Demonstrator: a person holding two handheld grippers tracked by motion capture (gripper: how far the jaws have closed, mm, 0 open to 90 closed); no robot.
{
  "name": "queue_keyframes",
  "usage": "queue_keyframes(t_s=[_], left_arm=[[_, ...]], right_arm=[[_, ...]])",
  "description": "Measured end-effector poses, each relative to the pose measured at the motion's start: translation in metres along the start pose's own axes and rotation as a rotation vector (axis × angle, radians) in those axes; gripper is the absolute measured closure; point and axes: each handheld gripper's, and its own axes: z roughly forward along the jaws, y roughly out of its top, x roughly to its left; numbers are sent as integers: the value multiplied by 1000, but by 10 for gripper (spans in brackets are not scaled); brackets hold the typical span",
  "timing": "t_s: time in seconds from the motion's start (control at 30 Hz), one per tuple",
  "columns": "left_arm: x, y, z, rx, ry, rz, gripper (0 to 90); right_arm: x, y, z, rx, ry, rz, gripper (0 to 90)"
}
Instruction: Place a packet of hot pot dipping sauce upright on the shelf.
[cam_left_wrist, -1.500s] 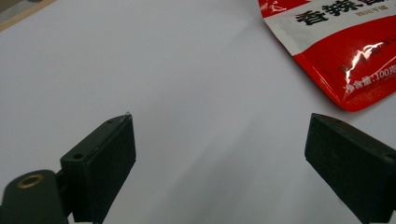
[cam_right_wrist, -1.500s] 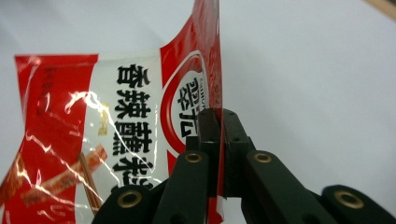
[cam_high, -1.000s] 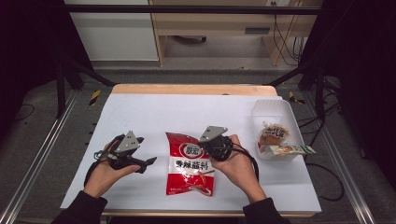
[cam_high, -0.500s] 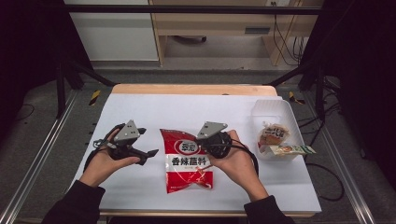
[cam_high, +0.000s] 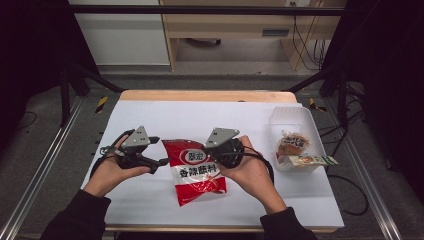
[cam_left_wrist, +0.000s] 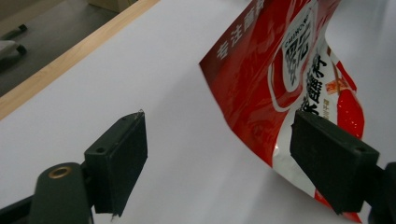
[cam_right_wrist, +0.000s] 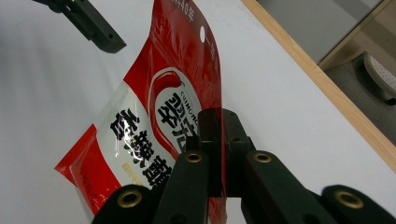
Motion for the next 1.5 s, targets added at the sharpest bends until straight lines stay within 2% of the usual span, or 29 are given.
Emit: queue_keyframes(t_s=[0.2, 0.33, 0.43, 0.5, 0.6, 0.77, 0.87, 0.97, 1.1, 1.27, 1.37, 1.5], left_arm=[[-2, 5, 7, -6, -21, 8, 249], [-4, 10, 8, -21, -61, 15, 359], [-7, 15, 11, 2, -74, 30, 451], [-8, 18, 11, 7, -100, 39, 551], [-10, 21, 13, 11, -102, 40, 660], [-14, 27, 10, -17, -139, 33, 887], [-19, 34, 5, -19, -124, 56, 893], [-23, 45, -2, -20, -119, 99, 896], [-23, 55, -6, -25, -111, 127, 897], [-22, 58, -3, -2, -105, 144, 897], [-23, 59, -4, 15, -104, 160, 897], [-24, 59, -7, 12, -111, 167, 897]], right_arm=[[2, 1, -3, -11, 7, 3, 900], [1, 2, -6, -22, 15, 3, 900], [1, 2, -8, -28, 19, 9, 900], [1, 3, -9, -31, 20, 11, 900], [0, 3, -11, -25, 24, 8, 900], [-3, 1, -17, -19, 25, 21, 900], [-6, 0, -23, -28, 35, 23, 897], [-9, 1, -31, -23, 44, 12, 884], [-11, -1, -36, -7, 53, -6, 855], [-13, -8, -32, 20, 62, -18, 776], [-12, -9, -30, 25, 65, -29, 692], [-14, -11, -28, 38, 68, -39, 624]])
